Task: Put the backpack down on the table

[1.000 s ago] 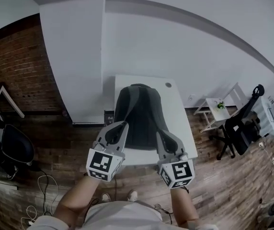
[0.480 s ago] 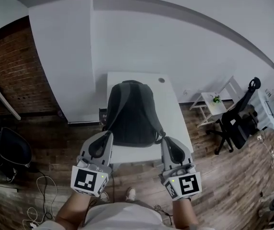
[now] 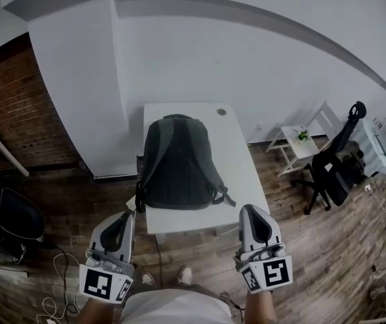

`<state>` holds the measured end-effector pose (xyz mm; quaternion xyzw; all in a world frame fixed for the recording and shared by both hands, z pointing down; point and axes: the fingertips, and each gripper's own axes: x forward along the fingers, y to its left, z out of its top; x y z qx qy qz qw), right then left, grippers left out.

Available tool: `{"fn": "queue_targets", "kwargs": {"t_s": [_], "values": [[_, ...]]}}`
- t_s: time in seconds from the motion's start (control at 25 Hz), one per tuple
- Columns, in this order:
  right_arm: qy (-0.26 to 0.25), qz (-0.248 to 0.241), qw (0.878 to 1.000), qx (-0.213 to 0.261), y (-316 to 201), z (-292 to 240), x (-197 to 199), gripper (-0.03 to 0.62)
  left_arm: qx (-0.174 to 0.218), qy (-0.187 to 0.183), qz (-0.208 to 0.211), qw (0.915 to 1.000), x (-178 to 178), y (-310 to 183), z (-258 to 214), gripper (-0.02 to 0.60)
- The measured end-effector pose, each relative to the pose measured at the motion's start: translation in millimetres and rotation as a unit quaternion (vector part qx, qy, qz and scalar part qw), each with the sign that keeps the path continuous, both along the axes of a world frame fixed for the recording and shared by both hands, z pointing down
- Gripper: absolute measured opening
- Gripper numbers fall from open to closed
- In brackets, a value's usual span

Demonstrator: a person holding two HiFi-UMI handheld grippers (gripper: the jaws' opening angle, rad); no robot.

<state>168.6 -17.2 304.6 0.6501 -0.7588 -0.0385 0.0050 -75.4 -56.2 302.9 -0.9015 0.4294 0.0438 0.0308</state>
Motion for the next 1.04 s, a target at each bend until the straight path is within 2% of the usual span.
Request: {"fn": "queue_targets", "kwargs": {"t_s": [0.36, 0.52, 1.04], "values": [[0.004, -0.012, 1.0, 0.0, 6, 7, 12, 0.041, -0.002, -0.003, -0.004, 1.0, 24, -5, 3, 0.018], [0.006, -0.022, 1.0, 0.004, 2, 7, 16, 0.041, -0.009, -0.005, -0.016, 0.9998, 24, -9, 8, 0.018], [0.007, -0.049, 0.999, 0.011, -20, 8, 26, 0.041, 0.007, -0.009, -0.03, 0.9995, 42, -23, 1, 0.018]]}}
